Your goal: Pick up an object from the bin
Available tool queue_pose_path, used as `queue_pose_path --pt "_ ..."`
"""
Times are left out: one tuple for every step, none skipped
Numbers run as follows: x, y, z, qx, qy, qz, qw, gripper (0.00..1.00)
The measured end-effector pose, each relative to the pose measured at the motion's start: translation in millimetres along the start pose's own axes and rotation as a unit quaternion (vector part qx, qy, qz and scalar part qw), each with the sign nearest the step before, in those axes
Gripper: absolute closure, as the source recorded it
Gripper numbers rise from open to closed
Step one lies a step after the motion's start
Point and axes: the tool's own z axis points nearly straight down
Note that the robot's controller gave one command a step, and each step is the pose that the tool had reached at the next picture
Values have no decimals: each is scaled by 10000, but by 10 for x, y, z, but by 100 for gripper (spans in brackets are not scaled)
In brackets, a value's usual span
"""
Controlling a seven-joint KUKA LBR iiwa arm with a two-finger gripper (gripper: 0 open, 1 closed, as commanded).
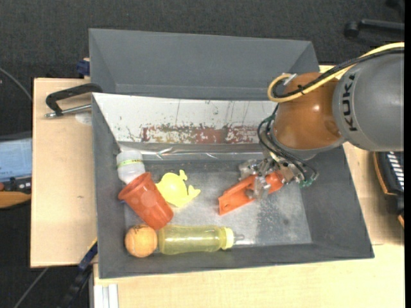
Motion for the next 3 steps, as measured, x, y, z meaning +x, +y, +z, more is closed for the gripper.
queue_pose_path --pt "4 9 -202 -6 6 1 10000 100" --pt "-28 0 -366 15 -45 -1 10000 100" --pt "-35 0 -440 19 -56 -1 10000 100"
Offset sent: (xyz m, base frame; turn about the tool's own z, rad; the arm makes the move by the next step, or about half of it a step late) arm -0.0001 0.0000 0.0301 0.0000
